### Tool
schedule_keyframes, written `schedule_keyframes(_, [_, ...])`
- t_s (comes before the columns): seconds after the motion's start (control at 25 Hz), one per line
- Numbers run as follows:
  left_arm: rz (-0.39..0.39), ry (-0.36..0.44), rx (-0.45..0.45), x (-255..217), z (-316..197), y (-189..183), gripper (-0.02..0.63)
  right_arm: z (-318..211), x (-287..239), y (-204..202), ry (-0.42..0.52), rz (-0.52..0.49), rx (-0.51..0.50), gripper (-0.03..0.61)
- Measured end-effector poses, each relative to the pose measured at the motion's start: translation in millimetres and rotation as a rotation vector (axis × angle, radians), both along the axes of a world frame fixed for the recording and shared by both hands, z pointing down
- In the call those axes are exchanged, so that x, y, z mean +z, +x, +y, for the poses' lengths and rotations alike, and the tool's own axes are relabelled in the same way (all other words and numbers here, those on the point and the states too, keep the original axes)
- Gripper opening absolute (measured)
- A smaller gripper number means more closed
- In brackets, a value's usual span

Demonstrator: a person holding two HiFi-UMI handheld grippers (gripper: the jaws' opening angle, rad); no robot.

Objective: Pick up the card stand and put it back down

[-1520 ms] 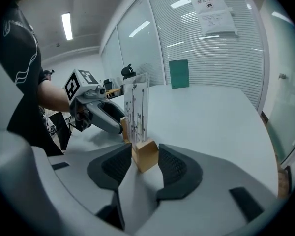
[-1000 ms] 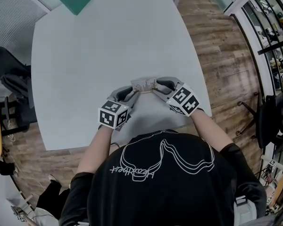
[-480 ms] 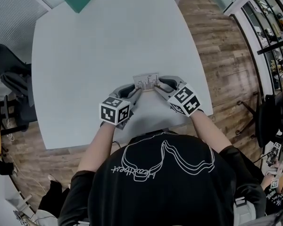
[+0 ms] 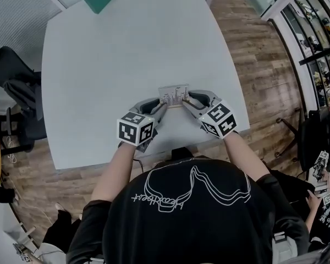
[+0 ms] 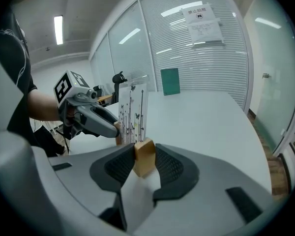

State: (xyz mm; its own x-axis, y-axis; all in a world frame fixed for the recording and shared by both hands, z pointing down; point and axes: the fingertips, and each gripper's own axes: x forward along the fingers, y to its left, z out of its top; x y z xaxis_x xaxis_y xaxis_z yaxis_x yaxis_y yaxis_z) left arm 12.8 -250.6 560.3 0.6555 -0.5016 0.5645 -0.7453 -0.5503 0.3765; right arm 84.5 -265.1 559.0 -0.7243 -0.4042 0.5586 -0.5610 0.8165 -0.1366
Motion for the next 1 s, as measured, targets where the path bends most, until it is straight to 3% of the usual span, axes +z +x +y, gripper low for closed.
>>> schedule_keyframes(1.0, [0.009, 0.166, -0.093, -146.0, 150.9, -83.7, 0.121, 150.6, -139.9, -81.6, 0.142, -0.129, 0.002, 0.133])
